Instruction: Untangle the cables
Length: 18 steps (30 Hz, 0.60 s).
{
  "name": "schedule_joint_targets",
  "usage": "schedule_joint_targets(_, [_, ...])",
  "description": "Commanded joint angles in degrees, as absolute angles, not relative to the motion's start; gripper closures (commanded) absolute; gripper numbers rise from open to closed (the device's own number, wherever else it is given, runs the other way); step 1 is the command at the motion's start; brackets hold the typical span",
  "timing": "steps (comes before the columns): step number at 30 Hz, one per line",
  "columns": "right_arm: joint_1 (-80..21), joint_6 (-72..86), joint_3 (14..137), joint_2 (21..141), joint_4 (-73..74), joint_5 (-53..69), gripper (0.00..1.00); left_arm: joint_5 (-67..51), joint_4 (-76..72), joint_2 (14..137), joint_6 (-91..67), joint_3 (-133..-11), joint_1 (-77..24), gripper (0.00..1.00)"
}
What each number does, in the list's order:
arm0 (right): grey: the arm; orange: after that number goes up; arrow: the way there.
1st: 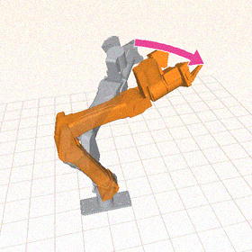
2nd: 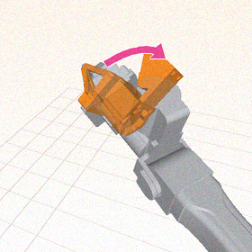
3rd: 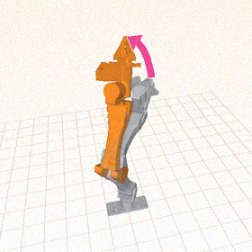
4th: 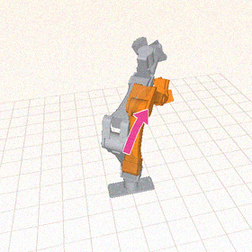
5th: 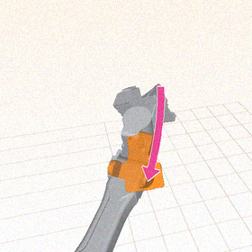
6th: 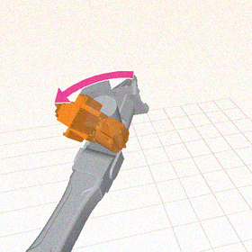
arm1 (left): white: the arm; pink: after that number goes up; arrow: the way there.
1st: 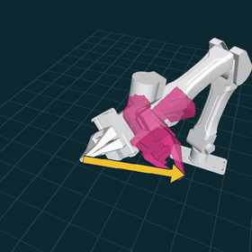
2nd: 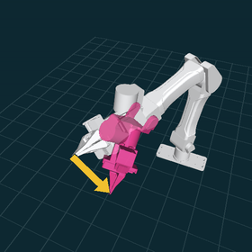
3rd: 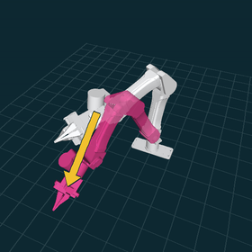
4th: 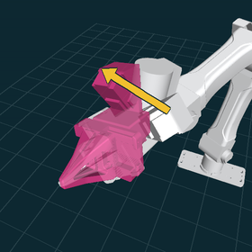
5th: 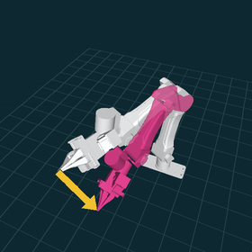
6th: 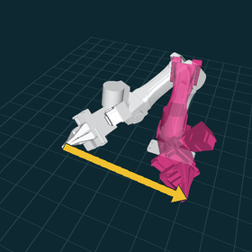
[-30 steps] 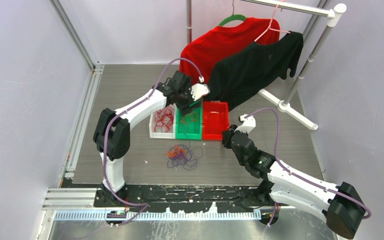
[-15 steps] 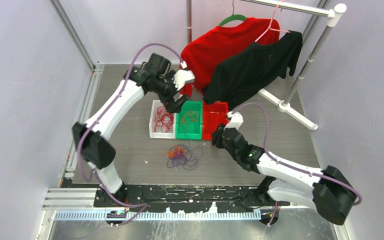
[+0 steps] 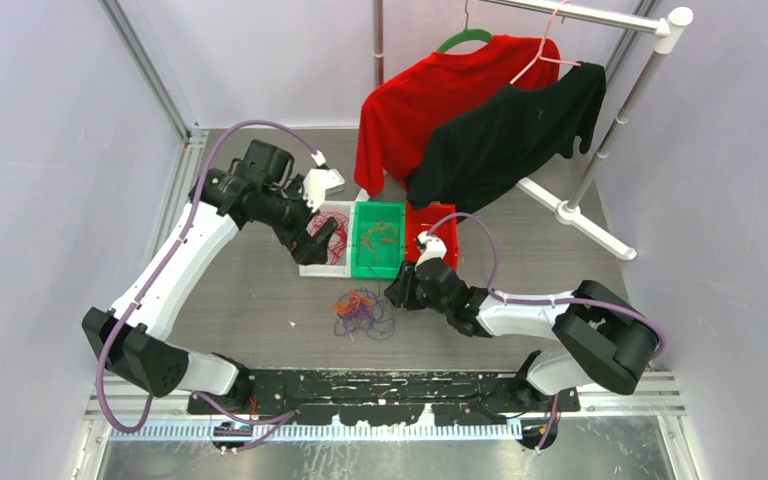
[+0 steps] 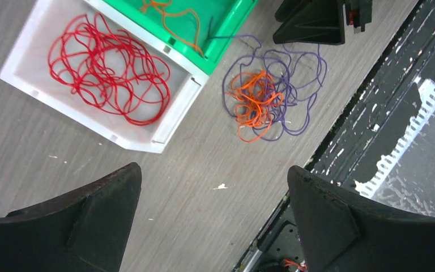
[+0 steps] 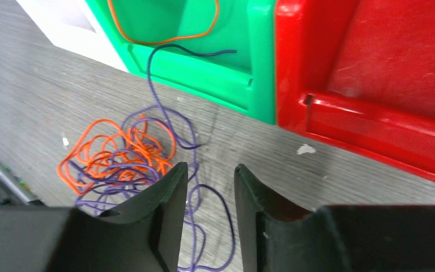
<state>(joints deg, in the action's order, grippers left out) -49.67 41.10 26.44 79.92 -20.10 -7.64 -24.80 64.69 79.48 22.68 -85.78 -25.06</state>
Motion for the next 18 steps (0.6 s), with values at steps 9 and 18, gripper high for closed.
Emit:
schedule_joint_targets(9, [-49.9,43.0,24.9,69.2,-16.4,-4.1,0.99,-26.5,66.4,76.6,22.8,-83.9,-24.9,0.04])
schedule_joint_targets(18, [-49.9,41.2,22.2,52.2,4.8,-5.7,0.99,-26.5,67.2,75.2,23.9,-82.4,-24.9,0.07])
